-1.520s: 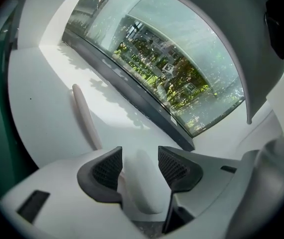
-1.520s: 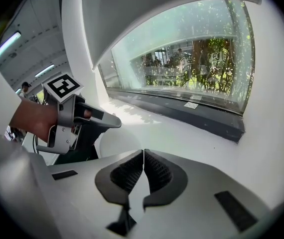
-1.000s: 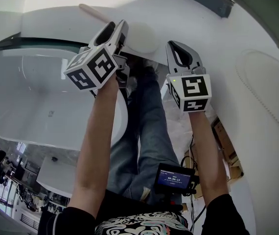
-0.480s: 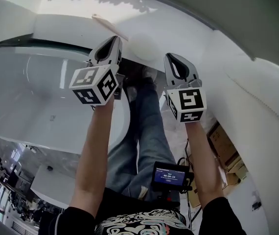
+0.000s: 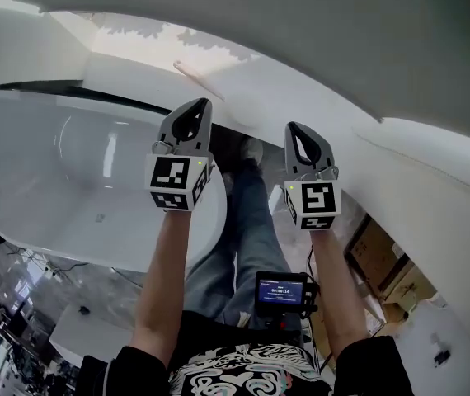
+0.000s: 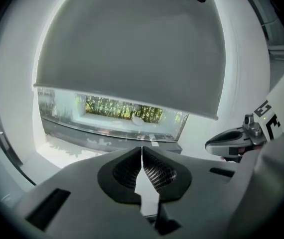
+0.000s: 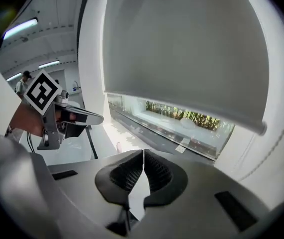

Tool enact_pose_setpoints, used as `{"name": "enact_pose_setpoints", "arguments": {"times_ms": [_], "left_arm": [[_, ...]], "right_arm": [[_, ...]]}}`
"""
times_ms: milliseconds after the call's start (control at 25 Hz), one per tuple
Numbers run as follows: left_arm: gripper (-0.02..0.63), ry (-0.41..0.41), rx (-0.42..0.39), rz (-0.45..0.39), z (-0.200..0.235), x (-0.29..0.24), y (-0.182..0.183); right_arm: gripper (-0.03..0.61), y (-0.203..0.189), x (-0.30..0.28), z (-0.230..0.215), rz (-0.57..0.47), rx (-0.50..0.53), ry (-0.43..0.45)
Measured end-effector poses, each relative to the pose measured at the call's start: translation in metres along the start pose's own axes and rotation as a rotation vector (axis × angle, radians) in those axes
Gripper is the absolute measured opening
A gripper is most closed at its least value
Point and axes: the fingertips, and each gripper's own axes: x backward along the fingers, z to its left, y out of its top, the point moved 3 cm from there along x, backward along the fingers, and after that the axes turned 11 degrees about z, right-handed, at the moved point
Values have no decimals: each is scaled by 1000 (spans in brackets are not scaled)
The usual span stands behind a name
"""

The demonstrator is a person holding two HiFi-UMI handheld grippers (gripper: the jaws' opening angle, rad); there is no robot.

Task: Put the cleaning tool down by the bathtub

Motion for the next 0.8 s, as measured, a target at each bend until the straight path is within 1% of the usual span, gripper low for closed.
{"name": "enact_pose_setpoints", "arguments": {"times_ms": [160,280,480,600,800], "left_arm": [[23,4,-36,-29,-8,40,31],[23,-12,-45,-57,-14,63,52],[23,-16,-50,-138,-24,110,83],[23,-7,-58,-190,-25,133,102],[20,31,-71,-237,-31,167,125]], "right_arm": [[28,36,42,7,-47,12,-34],[29,57,69,9,-77,14,-52],[29,78,111,18,-89,34,-68],[29,93,131,21,-120,36,-74],[28,109,161,19,-165,19,-73]]}}
